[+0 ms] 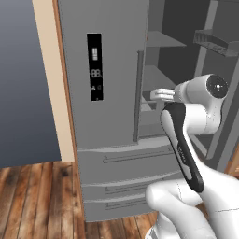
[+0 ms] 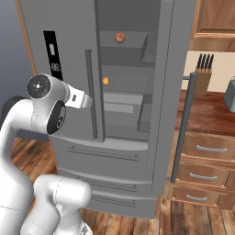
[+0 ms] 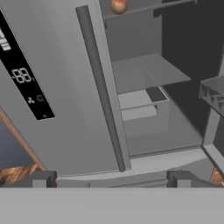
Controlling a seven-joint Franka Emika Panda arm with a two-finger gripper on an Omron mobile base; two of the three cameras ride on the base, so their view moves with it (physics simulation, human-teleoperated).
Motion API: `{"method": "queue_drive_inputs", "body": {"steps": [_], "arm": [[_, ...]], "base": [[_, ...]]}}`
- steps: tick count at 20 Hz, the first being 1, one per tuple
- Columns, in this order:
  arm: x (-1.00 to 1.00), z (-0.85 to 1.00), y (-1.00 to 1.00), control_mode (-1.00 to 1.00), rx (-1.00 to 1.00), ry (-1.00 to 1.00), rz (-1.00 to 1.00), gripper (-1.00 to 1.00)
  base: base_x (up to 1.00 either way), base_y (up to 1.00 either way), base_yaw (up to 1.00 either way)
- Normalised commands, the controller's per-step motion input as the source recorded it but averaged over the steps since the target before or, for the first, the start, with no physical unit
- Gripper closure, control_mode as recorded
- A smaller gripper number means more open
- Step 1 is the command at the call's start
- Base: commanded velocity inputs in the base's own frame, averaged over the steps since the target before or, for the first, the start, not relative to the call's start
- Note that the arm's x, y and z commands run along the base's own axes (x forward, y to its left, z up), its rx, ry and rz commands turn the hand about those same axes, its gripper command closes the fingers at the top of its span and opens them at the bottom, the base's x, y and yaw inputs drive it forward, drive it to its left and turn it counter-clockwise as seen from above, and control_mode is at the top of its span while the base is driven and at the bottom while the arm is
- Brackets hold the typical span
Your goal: Retrieve the peach and mango from the fridge and place them into the bowl on the dining table.
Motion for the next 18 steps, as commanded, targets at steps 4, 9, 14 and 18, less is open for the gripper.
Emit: {"method": "queue_drive_inputs", "body": {"steps": [4, 9, 14, 18], "arm": [[0.87, -0.01, 0.03, -1.0, -0.06, 0.02, -0.09, -1.0], [0.74, -0.21, 0.04, -1.0, -0.01, -0.01, 0.0, -1.0], [0.57, -0.35, 0.0, -1.0, 0.0, -0.02, 0.06, -1.0], [0.74, -0.32, 0.08, -1.0, 0.0, 0.0, 0.09, -1.0]], "base": [[0.0, 0.0, 0.0], [0.0, 0.0, 0.0], [0.0, 0.0, 0.0], [0.0, 0.0, 0.0]]}}
